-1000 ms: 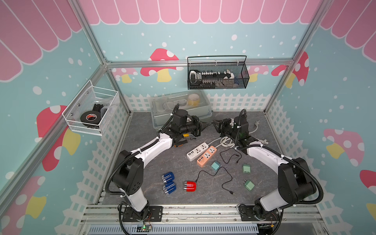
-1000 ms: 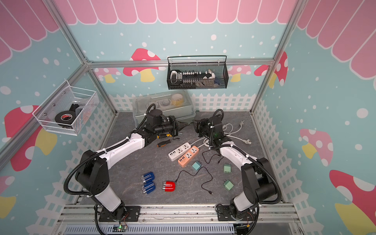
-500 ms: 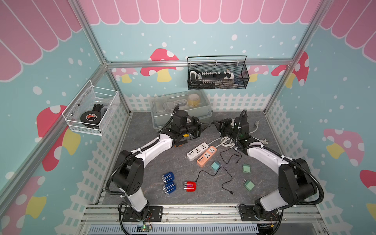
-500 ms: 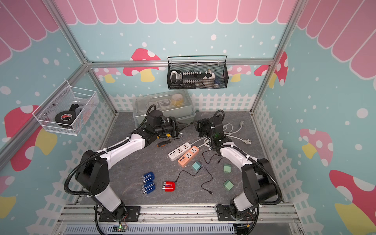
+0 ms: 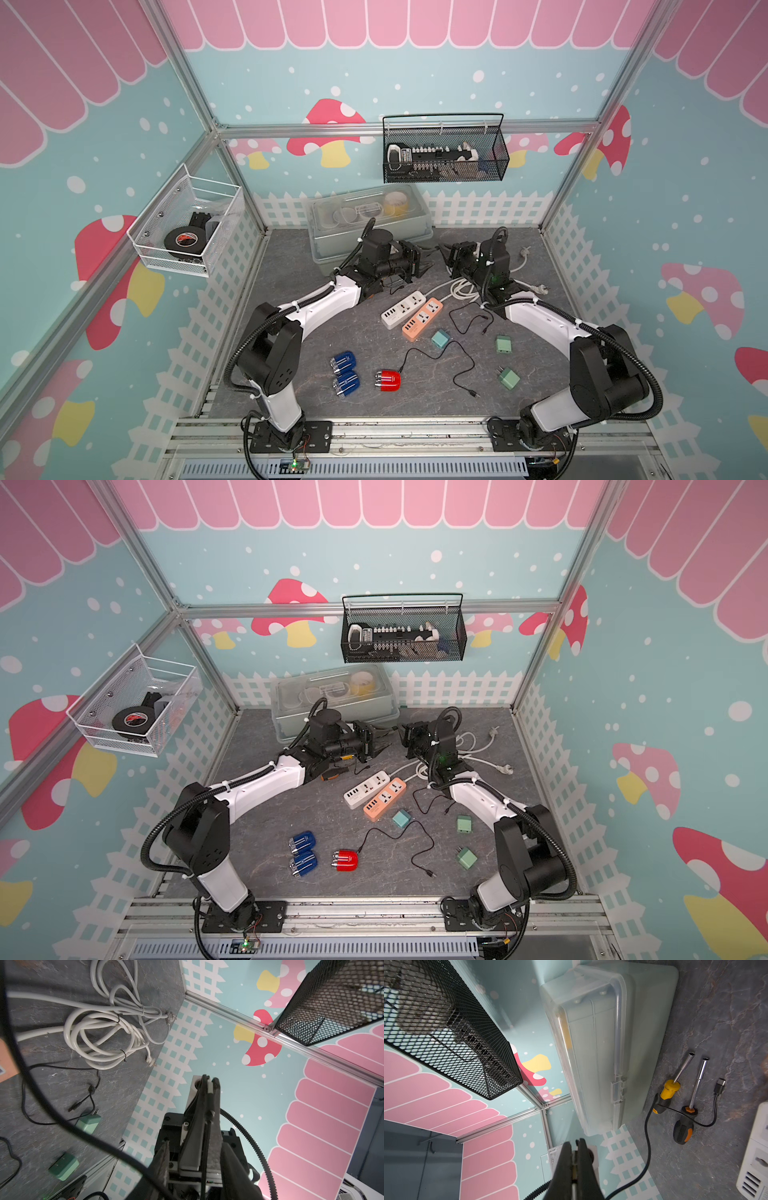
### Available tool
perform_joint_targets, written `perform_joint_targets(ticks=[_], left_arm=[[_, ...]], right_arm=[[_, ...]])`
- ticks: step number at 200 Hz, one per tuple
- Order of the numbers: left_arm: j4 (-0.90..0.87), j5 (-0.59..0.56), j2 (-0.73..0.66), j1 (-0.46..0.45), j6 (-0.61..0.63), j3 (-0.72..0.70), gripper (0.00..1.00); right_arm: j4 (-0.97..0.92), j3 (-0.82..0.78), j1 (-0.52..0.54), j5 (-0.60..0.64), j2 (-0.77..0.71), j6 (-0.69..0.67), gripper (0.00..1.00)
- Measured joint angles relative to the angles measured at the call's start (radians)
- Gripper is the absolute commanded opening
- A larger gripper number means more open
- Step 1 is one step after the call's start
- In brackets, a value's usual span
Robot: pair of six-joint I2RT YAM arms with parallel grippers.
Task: Charge the electric shaver
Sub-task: Pick up the charging cable from the center of the board.
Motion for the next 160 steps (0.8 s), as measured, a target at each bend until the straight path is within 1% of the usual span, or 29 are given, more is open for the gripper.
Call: perform_joint_targets(ticks=[42,68,72,86,93,160], left_arm=[[0.056,-0.018,0.046,0.000,-0.008,0.019,0.31],[0.089,-0.032,0.057,0.003,-0.010,0.019,0.30],[0.093,-0.033,0.057,0.003,-0.012,0.019,0.29],[0.106,-0.039,0.059,0.005,-0.019,0.019,0.20],[0.111,-0.041,0.060,0.005,-0.021,0.021,0.18],[0.119,-0.040,0.076,0.006,-0.023,0.031,0.15]], right_arm=[[0.000,-0.004,0.000,0.024,-0.004,0.007,0.00],[0.001,-0.005,0.006,0.018,-0.006,0.009,0.00],[0.001,-0.006,0.006,0.017,-0.007,0.009,0.00],[0.001,-0.009,0.006,0.015,-0.009,0.010,0.00],[0.001,-0.010,0.006,0.015,-0.009,0.010,0.00],[0.002,-0.011,0.006,0.014,-0.009,0.011,0.00]])
